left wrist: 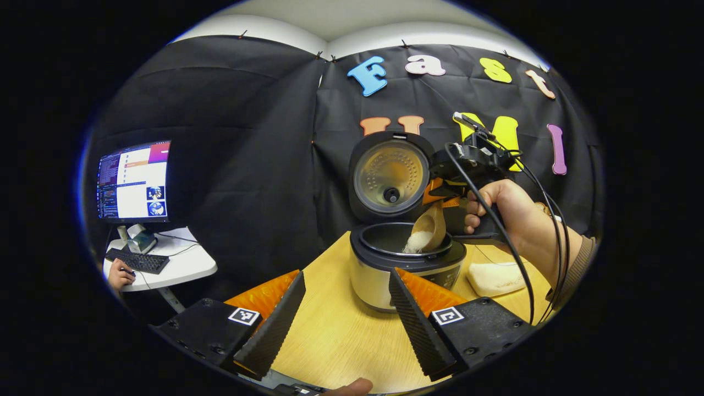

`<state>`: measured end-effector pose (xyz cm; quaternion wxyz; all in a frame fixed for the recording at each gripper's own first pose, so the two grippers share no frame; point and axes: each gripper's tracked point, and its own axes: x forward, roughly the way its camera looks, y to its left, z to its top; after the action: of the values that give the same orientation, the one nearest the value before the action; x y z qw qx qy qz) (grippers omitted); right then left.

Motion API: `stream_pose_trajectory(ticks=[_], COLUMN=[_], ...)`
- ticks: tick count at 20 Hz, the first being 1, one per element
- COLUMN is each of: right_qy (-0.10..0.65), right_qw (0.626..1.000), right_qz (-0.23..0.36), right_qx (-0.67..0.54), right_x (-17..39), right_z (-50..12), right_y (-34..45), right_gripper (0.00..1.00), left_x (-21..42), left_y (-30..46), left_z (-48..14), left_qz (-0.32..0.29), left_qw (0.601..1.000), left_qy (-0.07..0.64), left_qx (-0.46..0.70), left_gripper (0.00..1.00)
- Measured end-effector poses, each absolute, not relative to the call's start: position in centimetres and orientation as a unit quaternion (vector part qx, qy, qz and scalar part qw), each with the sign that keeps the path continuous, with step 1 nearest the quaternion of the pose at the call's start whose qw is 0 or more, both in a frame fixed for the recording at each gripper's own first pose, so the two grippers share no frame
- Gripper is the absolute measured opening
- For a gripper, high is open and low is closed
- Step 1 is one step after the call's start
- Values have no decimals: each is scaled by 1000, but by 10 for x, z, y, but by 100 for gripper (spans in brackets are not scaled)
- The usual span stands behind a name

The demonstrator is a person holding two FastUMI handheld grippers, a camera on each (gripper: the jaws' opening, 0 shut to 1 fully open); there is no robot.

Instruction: Close the left gripper, press the button to open the rice cooker; take a wooden spoon from the chopstick holder with the right hand, scoop a spoonful of rice and pour it into the rice cooker, then put the wooden spoon back into the chopstick holder.

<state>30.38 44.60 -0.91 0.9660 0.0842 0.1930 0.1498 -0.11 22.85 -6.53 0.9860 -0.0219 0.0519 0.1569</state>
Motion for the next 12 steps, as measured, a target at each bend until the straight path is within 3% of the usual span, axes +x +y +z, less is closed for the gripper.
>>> stream_pose_trajectory(ticks=[7, 12], right_qy=[148, 99], right_qw=[972, 971], right_qz=[174, 152], right_qx=[-51, -158], right_x=[292, 290], right_z=[7, 19], right_y=[471, 473], right_gripper=[7, 7], left_x=[-1, -1], left_y=[223, 220], left_z=[-65, -63], left_qz=[140, 130], left_qw=[988, 990], left_qy=[52, 48], left_qx=[-29, -27], left_gripper=[98, 98])
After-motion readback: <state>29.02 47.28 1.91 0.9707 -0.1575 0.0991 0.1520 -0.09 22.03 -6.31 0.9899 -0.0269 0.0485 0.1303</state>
